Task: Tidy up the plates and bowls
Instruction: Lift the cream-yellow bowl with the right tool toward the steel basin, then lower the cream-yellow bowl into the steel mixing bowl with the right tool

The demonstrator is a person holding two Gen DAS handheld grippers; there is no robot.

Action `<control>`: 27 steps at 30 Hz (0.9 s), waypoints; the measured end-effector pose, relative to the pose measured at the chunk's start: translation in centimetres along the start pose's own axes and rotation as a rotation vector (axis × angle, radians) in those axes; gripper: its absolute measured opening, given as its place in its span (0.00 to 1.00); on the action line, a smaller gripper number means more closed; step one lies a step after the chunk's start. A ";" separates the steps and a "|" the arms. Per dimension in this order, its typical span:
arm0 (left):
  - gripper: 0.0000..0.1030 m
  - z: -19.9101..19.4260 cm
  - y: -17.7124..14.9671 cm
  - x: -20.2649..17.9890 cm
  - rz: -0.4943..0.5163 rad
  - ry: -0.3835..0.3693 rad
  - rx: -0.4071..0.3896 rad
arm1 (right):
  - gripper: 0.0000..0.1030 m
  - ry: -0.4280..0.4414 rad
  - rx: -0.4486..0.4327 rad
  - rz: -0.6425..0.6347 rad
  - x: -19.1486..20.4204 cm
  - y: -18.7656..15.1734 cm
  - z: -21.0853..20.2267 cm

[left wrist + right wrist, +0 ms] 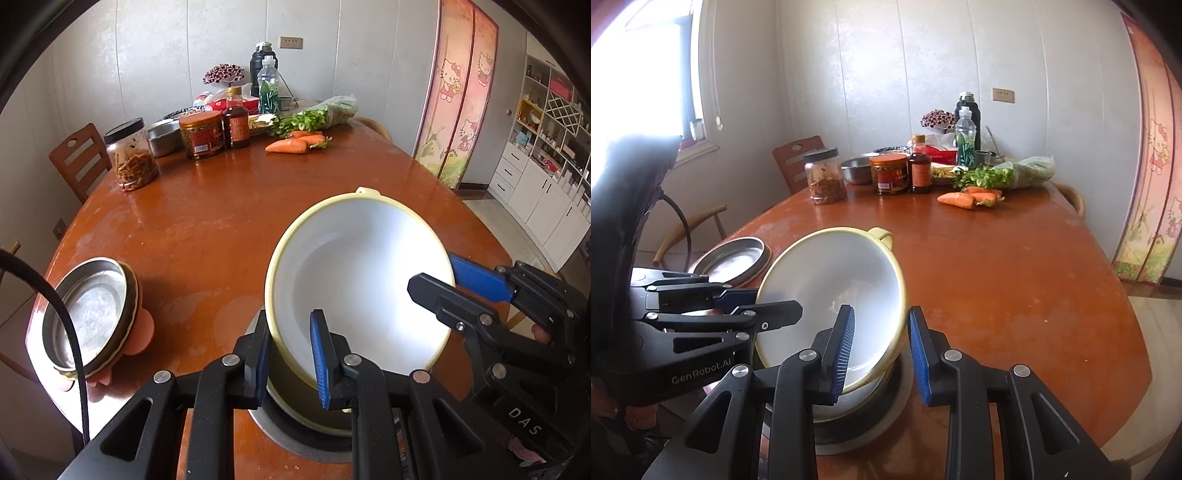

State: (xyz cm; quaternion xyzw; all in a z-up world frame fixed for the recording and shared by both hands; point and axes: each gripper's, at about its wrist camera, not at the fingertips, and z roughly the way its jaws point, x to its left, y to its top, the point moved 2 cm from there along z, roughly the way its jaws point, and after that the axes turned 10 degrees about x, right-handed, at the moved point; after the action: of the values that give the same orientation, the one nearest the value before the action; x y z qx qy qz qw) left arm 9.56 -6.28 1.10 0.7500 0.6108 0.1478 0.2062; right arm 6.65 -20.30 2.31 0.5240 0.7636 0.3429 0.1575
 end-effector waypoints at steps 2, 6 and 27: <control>0.20 0.1 -0.3 0.1 0.001 0.002 0.003 | 0.30 -0.002 0.002 -0.012 0.2 -0.2 0.1; 0.20 0.1 -0.6 0.4 -0.004 0.005 0.000 | 0.30 -0.005 0.014 -0.026 0.6 -0.5 0.5; 0.20 -0.4 -1.8 1.0 -0.004 0.002 0.000 | 0.34 0.015 0.040 -0.061 1.6 -1.2 1.0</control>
State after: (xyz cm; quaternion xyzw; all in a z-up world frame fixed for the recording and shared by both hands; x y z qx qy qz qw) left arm 8.07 -4.91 0.54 0.7485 0.6126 0.1480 0.2062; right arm 5.75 -18.73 0.99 0.5007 0.7871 0.3267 0.1516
